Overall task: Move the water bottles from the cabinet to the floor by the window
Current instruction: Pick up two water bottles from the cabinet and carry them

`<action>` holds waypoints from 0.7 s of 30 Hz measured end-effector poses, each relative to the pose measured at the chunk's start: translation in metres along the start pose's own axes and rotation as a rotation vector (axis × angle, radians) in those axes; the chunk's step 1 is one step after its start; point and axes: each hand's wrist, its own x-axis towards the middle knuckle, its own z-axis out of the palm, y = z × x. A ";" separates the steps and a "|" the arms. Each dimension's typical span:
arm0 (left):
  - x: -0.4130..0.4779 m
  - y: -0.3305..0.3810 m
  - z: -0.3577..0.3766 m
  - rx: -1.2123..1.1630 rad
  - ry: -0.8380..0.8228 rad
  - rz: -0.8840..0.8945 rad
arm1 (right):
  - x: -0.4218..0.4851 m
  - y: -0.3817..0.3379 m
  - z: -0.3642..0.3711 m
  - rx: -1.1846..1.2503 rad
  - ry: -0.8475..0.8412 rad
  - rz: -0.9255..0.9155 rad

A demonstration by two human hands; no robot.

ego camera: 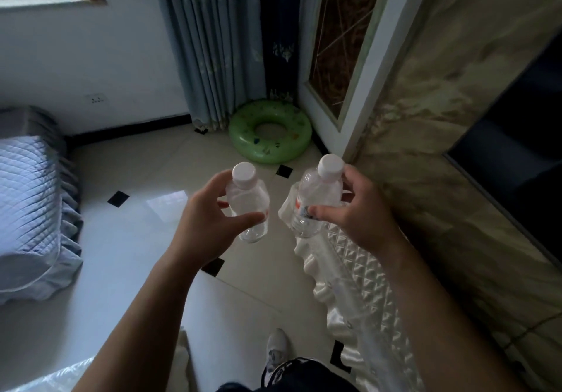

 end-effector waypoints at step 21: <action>0.232 -0.095 -0.110 -0.126 -0.075 -0.006 | 0.217 -0.039 0.116 -0.048 0.024 0.055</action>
